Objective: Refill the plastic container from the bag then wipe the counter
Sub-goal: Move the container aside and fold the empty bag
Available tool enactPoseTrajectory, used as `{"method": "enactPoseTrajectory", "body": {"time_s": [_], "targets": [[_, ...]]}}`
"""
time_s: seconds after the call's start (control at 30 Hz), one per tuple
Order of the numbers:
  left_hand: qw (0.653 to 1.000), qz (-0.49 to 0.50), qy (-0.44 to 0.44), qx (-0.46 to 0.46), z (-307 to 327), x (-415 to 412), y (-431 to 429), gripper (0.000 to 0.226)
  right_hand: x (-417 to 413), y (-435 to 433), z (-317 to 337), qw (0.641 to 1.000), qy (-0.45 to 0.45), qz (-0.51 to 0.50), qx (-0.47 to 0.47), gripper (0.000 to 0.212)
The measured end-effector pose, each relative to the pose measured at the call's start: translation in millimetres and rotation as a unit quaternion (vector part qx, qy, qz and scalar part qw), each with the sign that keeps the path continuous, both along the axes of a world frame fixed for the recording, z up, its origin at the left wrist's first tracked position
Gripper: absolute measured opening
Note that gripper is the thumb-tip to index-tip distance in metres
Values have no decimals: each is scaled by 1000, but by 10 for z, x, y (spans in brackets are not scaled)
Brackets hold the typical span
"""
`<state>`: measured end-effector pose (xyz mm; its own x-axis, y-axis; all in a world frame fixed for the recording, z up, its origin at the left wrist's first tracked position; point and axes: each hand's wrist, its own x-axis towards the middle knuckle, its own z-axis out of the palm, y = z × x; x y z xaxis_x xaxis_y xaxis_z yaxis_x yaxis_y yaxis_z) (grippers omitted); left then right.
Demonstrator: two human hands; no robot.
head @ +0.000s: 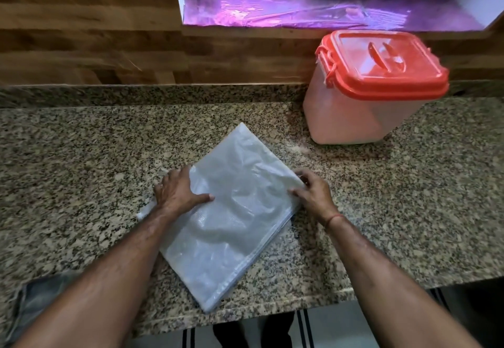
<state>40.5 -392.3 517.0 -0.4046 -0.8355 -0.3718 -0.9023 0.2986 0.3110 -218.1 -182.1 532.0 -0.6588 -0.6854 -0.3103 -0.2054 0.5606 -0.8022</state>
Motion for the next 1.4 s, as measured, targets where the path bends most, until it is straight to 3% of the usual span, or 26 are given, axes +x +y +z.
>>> {"method": "enactPoseTrajectory", "body": {"time_s": [0.13,0.23,0.33,0.47,0.57,0.8,0.9,1.07,1.2,1.3,1.4], "targets": [[974,142,138,106,4,82,47,33,77,-22,-78,975,-117,-171,-76,55],[945,219,191,147,-35,130,154,15,220,58,-296,925,-257,-263,-92,60],[910,290,248,164,-95,152,259,14,448,77,-276,901,-345,-247,-95,34],[882,331,284,176,-136,154,367,7,634,75,-231,948,-266,-174,-6,15],[896,320,248,185,-95,162,356,8,551,68,-212,972,-186,-134,49,21],[905,307,220,195,69,256,238,21,308,155,-55,985,-67,-46,150,42],[906,294,243,186,197,196,205,20,182,123,22,984,-118,-63,116,40],[868,271,359,208,562,58,17,22,21,-143,499,978,-187,-84,30,27],[841,209,421,267,906,14,-27,17,-4,-348,790,942,-296,-124,-98,25],[828,201,461,249,992,46,-52,21,33,-354,873,941,-282,-123,-137,31],[838,205,474,176,939,103,-39,31,76,-307,791,938,-266,-140,-174,46]]}}
